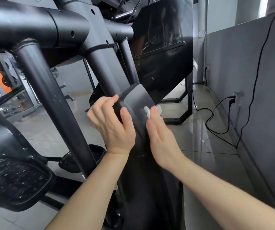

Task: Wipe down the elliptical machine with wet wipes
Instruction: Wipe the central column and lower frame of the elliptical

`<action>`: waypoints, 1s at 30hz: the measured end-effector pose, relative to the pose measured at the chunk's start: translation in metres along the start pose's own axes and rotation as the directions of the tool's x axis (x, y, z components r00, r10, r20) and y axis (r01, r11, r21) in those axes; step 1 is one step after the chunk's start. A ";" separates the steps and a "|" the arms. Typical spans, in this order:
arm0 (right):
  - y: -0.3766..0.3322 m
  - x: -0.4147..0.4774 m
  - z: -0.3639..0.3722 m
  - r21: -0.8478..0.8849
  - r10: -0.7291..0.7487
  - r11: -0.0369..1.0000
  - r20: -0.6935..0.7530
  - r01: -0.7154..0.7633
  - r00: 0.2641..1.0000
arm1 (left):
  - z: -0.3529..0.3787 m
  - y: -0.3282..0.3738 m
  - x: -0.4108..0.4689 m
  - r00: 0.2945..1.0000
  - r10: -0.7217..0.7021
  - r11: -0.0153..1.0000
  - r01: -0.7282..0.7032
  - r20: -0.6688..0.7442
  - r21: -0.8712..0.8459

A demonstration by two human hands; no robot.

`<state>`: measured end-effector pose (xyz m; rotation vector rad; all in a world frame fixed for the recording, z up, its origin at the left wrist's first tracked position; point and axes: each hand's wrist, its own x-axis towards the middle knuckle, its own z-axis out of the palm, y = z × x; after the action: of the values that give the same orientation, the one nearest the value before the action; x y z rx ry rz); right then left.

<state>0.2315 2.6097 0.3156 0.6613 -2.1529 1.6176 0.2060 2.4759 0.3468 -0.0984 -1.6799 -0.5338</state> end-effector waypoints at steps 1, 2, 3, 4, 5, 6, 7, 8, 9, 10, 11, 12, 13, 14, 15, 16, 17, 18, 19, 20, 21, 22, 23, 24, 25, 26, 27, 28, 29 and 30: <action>0.000 -0.018 0.006 -0.007 -0.060 0.998 0.014 0.060 0.998 | 0.000 0.000 0.000 1.000 0.007 1.000 -0.007 -0.003 0.000; 0.003 -0.033 0.010 -0.026 -0.111 0.993 0.035 0.112 0.993 | 0.000 -0.001 -0.001 1.000 0.014 1.000 -0.014 -0.010 0.002; 0.006 -0.039 0.012 -0.056 -0.137 0.989 0.057 0.140 0.989 | 0.001 -0.001 0.000 1.000 0.019 1.000 -0.019 -0.018 0.006; 0.009 -0.035 0.009 -0.078 -0.142 0.986 0.061 0.147 0.988 | 0.002 -0.002 0.000 1.000 0.019 1.000 -0.019 -0.021 0.010; 0.012 -0.025 0.005 -0.090 -0.131 0.987 0.048 0.135 0.990 | 0.003 -0.002 0.000 1.000 0.017 1.000 -0.017 -0.021 0.013; 0.013 -0.012 0.001 -0.077 -0.081 0.994 0.025 0.083 0.996 | 0.004 -0.002 0.000 1.000 0.014 1.000 -0.013 -0.019 0.014; 0.015 0.004 -0.003 -0.051 0.007 0.999 -0.001 -0.007 1.000 | 0.004 -0.002 0.000 1.000 0.009 1.000 -0.009 -0.016 0.013; 0.017 0.021 -0.007 -0.034 0.110 0.993 -0.012 -0.110 0.994 | 0.003 -0.001 -0.001 1.000 0.005 1.000 -0.005 -0.012 0.009; 0.019 0.033 -0.010 -0.025 0.199 0.980 -0.007 -0.199 0.980 | 0.003 -0.001 -0.001 1.000 0.003 1.000 -0.003 -0.008 0.005; 0.022 0.041 -0.010 -0.023 0.251 0.968 -0.004 -0.251 0.968 | 0.003 -0.001 -0.001 1.000 0.002 1.000 -0.002 -0.005 0.003; 0.022 0.042 -0.009 -0.013 0.264 0.964 -0.006 -0.264 0.965 | 0.003 -0.001 -0.001 1.000 -0.002 1.000 0.002 -0.004 0.003; 0.020 0.038 -0.006 0.019 0.246 0.969 -0.020 -0.245 0.969 | 0.002 -0.001 -0.001 1.000 -0.007 1.000 0.007 -0.007 0.004; 0.016 0.026 -0.002 0.055 0.201 0.979 -0.039 -0.198 0.979 | 0.002 -0.001 -0.001 1.000 -0.009 1.000 0.009 -0.011 0.007; 0.012 0.011 0.002 0.078 0.139 0.988 -0.037 -0.136 0.990 | 0.003 -0.001 -0.001 1.000 -0.006 1.000 0.006 -0.013 0.011; 0.007 -0.007 0.007 0.065 0.056 0.996 -0.005 -0.055 0.998 | 0.003 -0.001 -0.001 1.000 -0.001 1.000 0.001 -0.017 0.013; 0.004 -0.024 0.011 0.041 -0.027 0.999 0.021 0.026 0.999 | 0.003 -0.001 -0.002 1.000 0.006 1.000 -0.006 -0.022 0.013; 0.000 -0.036 0.012 0.011 -0.089 0.996 0.037 0.089 0.995 | 0.003 -0.002 -0.002 1.000 0.012 1.000 -0.011 -0.026 0.010; 0.002 -0.038 0.012 -0.014 -0.119 0.993 0.044 0.120 0.992 | 0.004 -0.003 -0.002 1.000 0.013 1.000 -0.013 -0.028 0.007; 0.004 -0.031 0.009 -0.025 -0.104 0.994 0.051 0.105 0.993 | 0.004 -0.003 -0.001 1.000 0.011 1.000 -0.011 -0.029 0.005; 0.011 -0.017 0.006 -0.026 -0.068 0.997 0.035 0.069 0.997 | 0.004 -0.004 -0.001 1.000 0.008 1.000 -0.008 -0.028 0.004; 0.018 0.001 0.002 -0.008 0.022 1.000 0.015 -0.022 1.000 | 0.004 -0.004 -0.001 1.000 0.007 1.000 -0.007 -0.027 0.003; 0.025 0.021 -0.003 0.027 0.143 0.989 0.004 -0.143 0.990 | 0.004 -0.004 -0.001 1.000 0.004 1.000 -0.004 -0.025 0.003; 0.028 0.036 -0.007 0.052 0.236 0.970 0.015 -0.236 0.972 | 0.003 -0.004 -0.002 1.000 0.001 1.000 -0.001 -0.022 0.001; 0.031 0.044 -0.008 0.066 0.273 0.959 0.027 -0.275 0.962 | 0.003 -0.004 -0.002 1.000 0.001 1.000 -0.001 -0.018 -0.004; 0.031 0.045 -0.006 0.058 0.272 0.960 0.029 -0.273 0.962 | 0.003 -0.005 -0.002 1.000 0.003 1.000 -0.003 -0.014 -0.010; 0.026 0.040 -0.004 0.037 0.241 0.970 0.013 -0.241 0.970 | 0.002 -0.005 -0.001 1.000 0.003 1.000 -0.003 -0.012 -0.014; 0.018 0.030 -0.002 0.019 0.177 0.984 -0.006 -0.177 0.984 | 0.002 -0.005 -0.002 1.000 0.004 1.000 -0.004 -0.013 -0.013; 0.012 0.018 0.000 0.004 0.100 0.995 -0.016 -0.100 0.995 | 0.002 -0.005 -0.002 1.000 0.005 1.000 -0.005 -0.016 -0.008; 0.006 0.004 0.002 -0.013 0.041 0.999 -0.012 -0.041 0.999 | 0.002 -0.004 -0.002 1.000 0.004 1.000 -0.004 -0.018 -0.004; 0.006 -0.006 0.005 -0.042 -0.008 0.999 -0.014 0.007 1.000 | 0.002 -0.004 -0.003 1.000 0.002 1.000 -0.003 -0.020 -0.004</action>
<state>0.2327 2.6077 0.3061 0.6422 -2.1654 1.5648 0.2036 2.4735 0.3427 -0.0979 -1.6595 -0.5347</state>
